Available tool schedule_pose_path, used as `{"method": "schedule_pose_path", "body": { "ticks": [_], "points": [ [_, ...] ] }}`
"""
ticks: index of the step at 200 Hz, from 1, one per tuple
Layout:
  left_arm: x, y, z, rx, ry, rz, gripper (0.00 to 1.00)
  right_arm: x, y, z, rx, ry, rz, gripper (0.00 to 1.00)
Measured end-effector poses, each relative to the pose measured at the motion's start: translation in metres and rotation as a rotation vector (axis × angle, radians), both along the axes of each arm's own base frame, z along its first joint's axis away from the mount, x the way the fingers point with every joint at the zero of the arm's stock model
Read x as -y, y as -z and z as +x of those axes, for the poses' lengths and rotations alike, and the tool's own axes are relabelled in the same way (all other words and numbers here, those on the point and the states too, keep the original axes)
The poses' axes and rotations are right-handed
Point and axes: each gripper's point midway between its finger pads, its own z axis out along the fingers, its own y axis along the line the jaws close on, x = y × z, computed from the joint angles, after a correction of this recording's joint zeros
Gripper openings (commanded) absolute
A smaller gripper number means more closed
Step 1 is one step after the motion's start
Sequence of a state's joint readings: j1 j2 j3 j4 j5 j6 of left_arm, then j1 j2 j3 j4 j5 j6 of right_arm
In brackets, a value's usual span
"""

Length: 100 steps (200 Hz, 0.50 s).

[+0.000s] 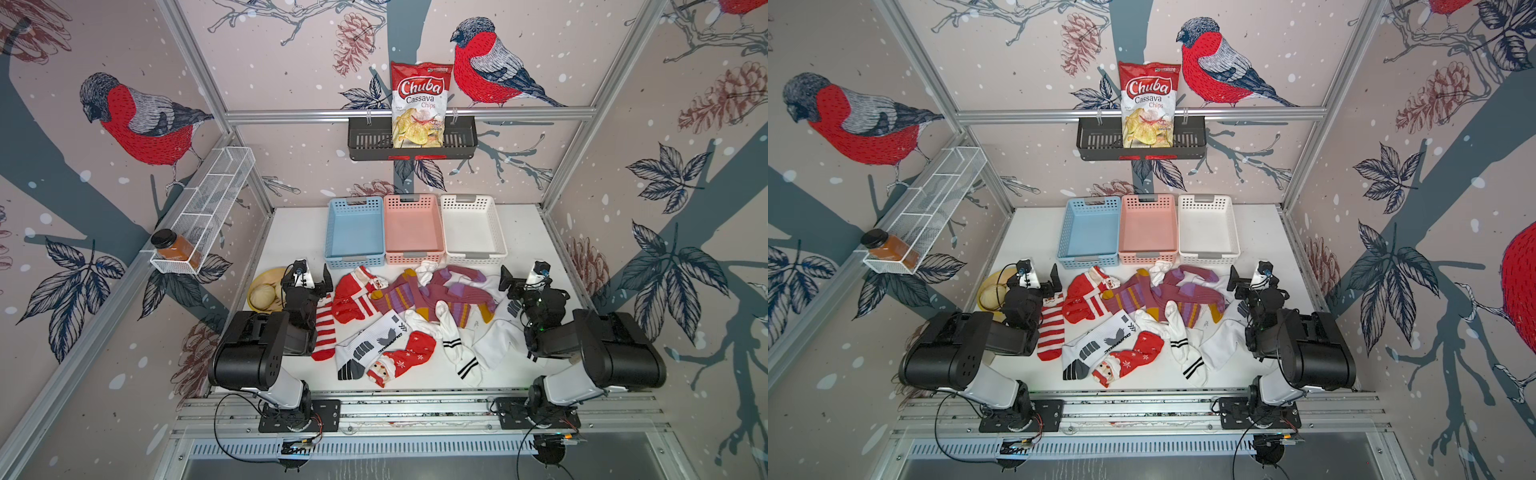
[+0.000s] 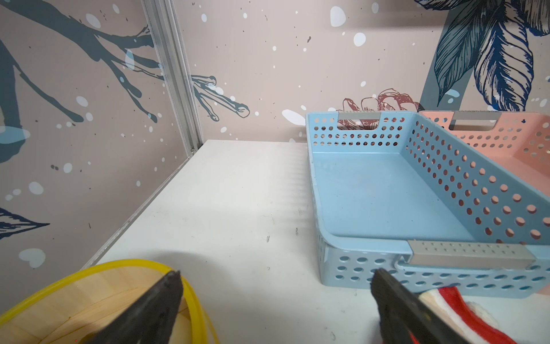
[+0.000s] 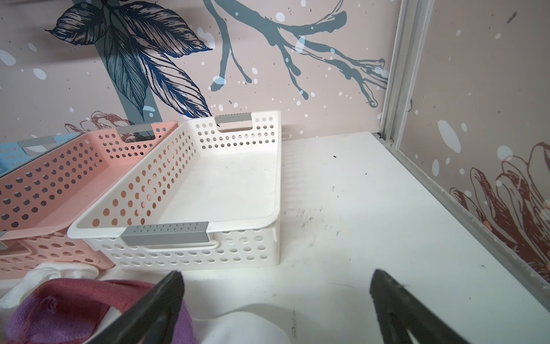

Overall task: Sort the socks into the basket by color
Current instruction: Pick up the sock at the center of the board.

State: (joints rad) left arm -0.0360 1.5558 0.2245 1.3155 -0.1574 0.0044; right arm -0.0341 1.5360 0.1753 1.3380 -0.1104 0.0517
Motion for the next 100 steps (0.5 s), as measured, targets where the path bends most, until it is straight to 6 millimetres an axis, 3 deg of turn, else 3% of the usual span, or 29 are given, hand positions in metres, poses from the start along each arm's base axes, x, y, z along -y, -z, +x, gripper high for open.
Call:
{"method": "schedule_pose_path", "body": {
  "ticks": [100],
  "points": [
    [0.0018,0.0001,-0.0002,-0.002,0.004,0.001,0.99,0.0022,-0.0002,0.0000,0.000,0.006,0.000,1.00]
  ]
}}
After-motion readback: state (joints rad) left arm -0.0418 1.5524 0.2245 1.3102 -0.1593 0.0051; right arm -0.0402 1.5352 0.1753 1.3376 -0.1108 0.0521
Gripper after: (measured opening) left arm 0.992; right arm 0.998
